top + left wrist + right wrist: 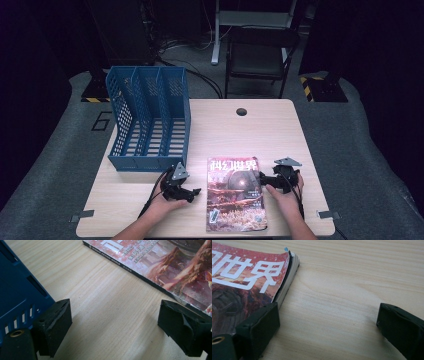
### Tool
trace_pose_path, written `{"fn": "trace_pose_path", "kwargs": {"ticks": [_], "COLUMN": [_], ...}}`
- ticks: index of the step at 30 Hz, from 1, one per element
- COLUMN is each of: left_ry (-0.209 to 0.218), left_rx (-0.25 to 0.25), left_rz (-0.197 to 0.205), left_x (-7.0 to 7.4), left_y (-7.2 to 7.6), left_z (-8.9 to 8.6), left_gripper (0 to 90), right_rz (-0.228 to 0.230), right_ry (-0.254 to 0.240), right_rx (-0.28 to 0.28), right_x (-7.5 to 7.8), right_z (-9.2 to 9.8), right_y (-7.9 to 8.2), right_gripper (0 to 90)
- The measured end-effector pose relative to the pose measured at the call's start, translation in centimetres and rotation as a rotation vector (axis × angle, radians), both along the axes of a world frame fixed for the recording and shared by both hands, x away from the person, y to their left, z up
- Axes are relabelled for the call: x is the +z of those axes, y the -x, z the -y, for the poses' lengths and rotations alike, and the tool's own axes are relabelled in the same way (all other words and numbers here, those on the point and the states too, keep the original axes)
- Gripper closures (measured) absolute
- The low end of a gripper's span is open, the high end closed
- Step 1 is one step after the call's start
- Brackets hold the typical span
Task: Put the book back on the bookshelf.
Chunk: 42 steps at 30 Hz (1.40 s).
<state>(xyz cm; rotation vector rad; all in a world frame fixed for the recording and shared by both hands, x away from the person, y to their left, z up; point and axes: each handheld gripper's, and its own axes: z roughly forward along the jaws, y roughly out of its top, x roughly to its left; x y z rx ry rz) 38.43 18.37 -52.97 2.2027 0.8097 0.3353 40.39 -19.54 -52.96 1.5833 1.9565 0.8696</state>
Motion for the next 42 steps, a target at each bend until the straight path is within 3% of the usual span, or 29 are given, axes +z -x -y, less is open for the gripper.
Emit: {"fn": "trace_pose_path", "kwargs": {"ticks": [1, 6, 13, 16, 20, 22, 25, 27, 31, 32, 35, 38, 42], "left_ry": [-0.007, -0.008, -0.006, -0.017, -0.006, -0.004, -0.006, 0.001, 0.074, 0.094, 0.118, 0.141, 0.126], "left_rx": [0.009, 0.001, 0.019, 0.009, 0.023, 0.031, 0.047, 0.051, 0.046, 0.039, 0.013, 0.003, 0.011], "left_rz": [0.014, 0.002, 0.019, 0.007, 0.020, 0.022, 0.011, -0.008, -0.079, -0.093, -0.120, -0.134, -0.142], "left_x": [0.0, 0.0, -0.1, 0.1, 0.1, 0.0, 0.2, 0.5, 0.8, 0.9, 1.3, 1.6, 1.7], "left_y": [0.0, 0.0, 0.2, 0.4, 0.3, 0.4, 0.4, 0.4, 0.5, 0.7, 1.4, 1.9, 2.0], "left_z": [0.1, 0.0, 0.1, -0.1, -0.2, -0.1, -0.1, -0.2, -0.1, 0.1, 1.1, 2.0, 2.8], "left_gripper": [12.2, 12.2, 12.4, 12.3, 15.0, 16.7, 20.4, 26.4, 36.1, 36.1, 37.9, 39.3, 41.0], "right_rz": [0.001, 0.009, 0.012, 0.022, 0.012, -0.018, -0.023, -0.039, -0.072, -0.072, -0.073, -0.064, -0.062], "right_ry": [0.000, 0.013, 0.016, 0.012, 0.016, 0.003, -0.009, -0.051, -0.131, -0.131, -0.190, -0.197, -0.199], "right_rx": [0.000, 0.014, 0.026, 0.033, 0.057, 0.075, 0.090, 0.100, 0.093, 0.093, 0.113, 0.143, 0.160], "right_x": [0.0, 0.0, 0.0, 0.1, 0.5, 0.8, 1.0, 1.2, 1.5, 1.5, 1.9, 2.1, 2.2], "right_z": [0.0, 0.2, 0.3, 0.5, 0.6, 0.6, 0.7, 0.8, 1.1, 1.1, 0.7, 0.3, -0.5], "right_y": [0.0, -0.1, 0.1, 0.2, 0.0, 0.0, 0.1, 0.0, 0.0, 0.0, 0.3, 0.6, 0.9], "right_gripper": [4.4, 4.5, 6.7, 14.3, 21.5, 27.0, 35.4, 39.3, 44.2, 44.2, 44.3, 44.3, 44.3]}}
